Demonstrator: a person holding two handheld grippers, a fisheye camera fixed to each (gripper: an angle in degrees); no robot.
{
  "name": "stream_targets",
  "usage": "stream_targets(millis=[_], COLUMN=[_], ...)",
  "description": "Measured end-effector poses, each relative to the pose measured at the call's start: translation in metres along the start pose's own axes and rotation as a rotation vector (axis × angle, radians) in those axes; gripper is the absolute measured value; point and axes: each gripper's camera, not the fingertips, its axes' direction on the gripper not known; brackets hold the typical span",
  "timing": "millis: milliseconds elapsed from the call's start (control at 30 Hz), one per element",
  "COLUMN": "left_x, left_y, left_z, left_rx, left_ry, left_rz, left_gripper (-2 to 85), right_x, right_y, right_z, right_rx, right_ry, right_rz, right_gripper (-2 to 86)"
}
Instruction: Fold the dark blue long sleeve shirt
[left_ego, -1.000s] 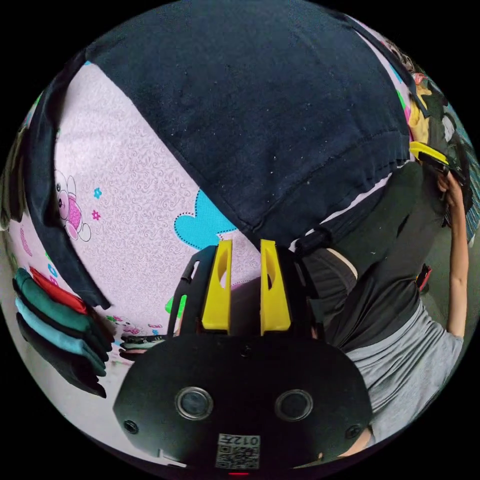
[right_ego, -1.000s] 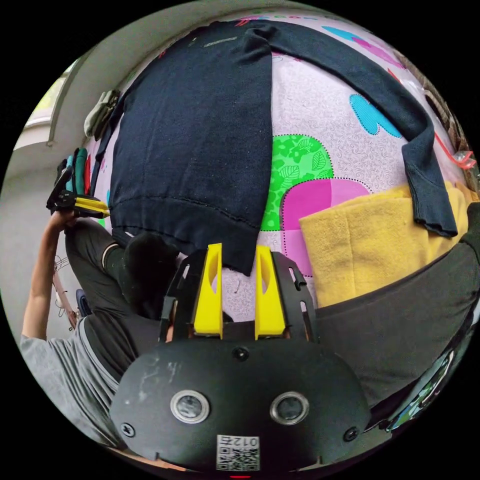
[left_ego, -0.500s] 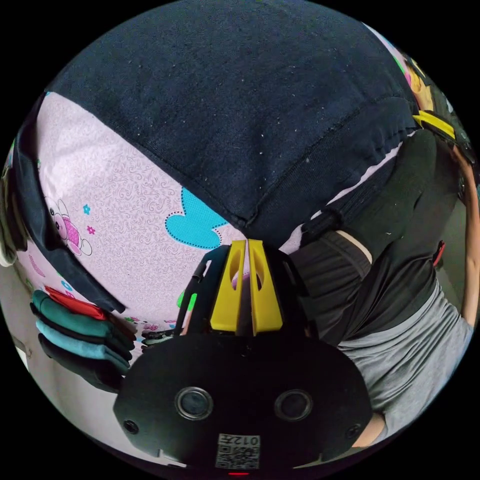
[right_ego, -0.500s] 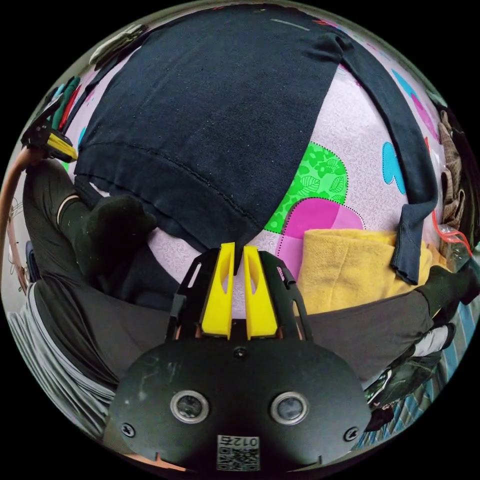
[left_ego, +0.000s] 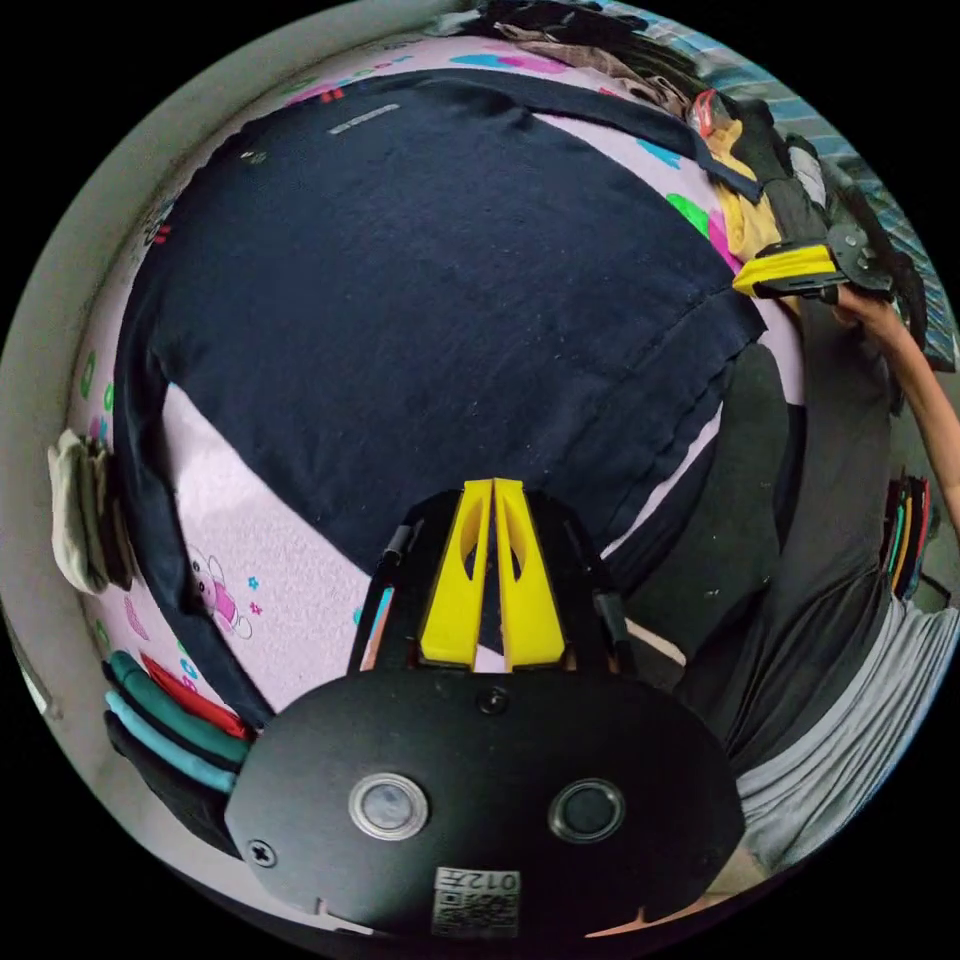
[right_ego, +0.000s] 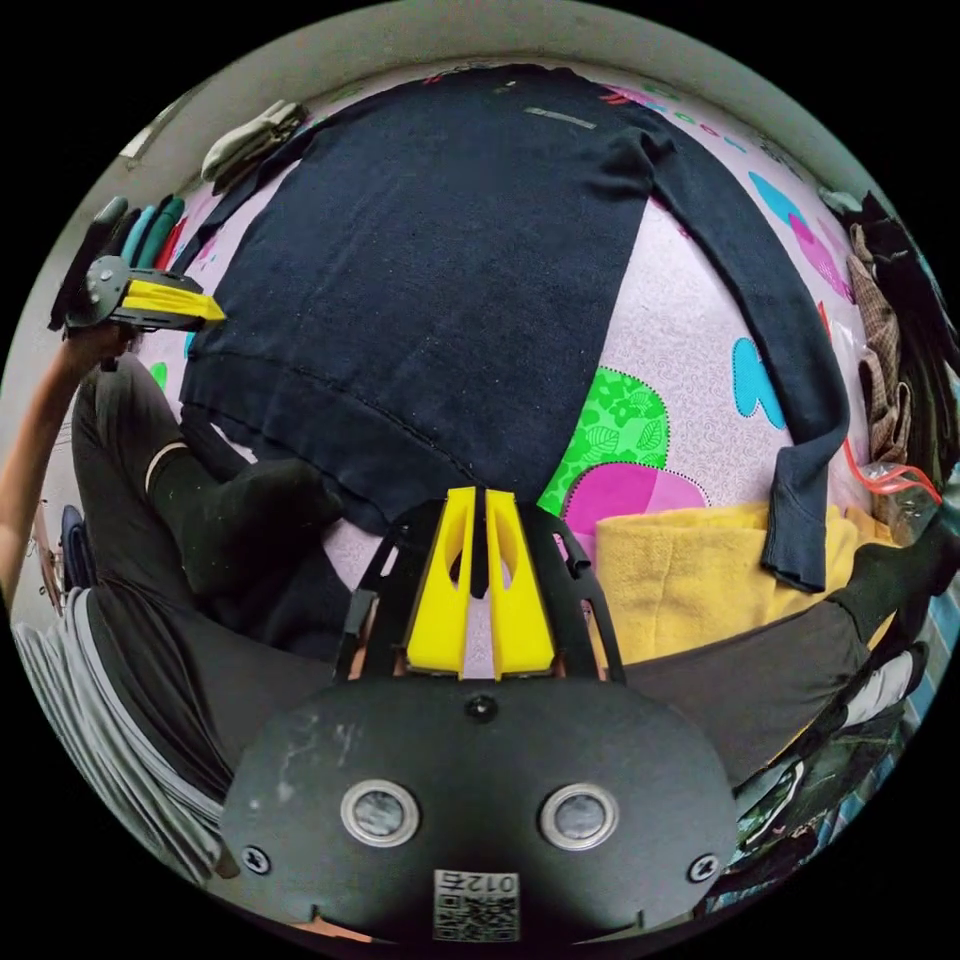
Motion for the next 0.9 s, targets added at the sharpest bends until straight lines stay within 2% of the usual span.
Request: stream_targets(millis=[100,200,400,467,633,767,900], left_x=[0.041,0.064,0.095,0.100,0.124,0.174,0.255], left_y=[-0.013,-0.005,0.012,0.017,0.012,-0.023,-0.072], left_z=[0.029,0.034,0.047,0.043,-0.010,-0.030,-0.039], left_rx=[-0.086,-0.081,-0.100,-0.079,0.217,0.353,0.458], left_ry=[-0.044,-0.094,-0.127,-0.109,-0.055,-0.065,-0.068], left_rz=[0.065,0.085,0.101,0.089,0.052,0.131,0.284], left_gripper=[0.7,0.6,0.6,0.6,0.5,0.7,1.6], right_x=[0.000,0.001,0.016,0.046,0.156,0.250,0.277], right_y=[0.002,0.011,0.032,0.054,0.105,0.135,0.148], right_z=[0.017,0.030,0.026,-0.005,-0.054,-0.046,-0.026], right_rx=[-0.048,-0.098,-0.041,0.069,0.182,0.129,0.086], right_ry=[0.034,0.044,-0.008,0.005,0.181,0.141,0.155], right_rz=[-0.021,-0.057,-0.049,0.021,0.285,0.492,0.523], right_gripper=[-0.6,-0.9,-0.9,-0.8,2.0,6.3,7.0])
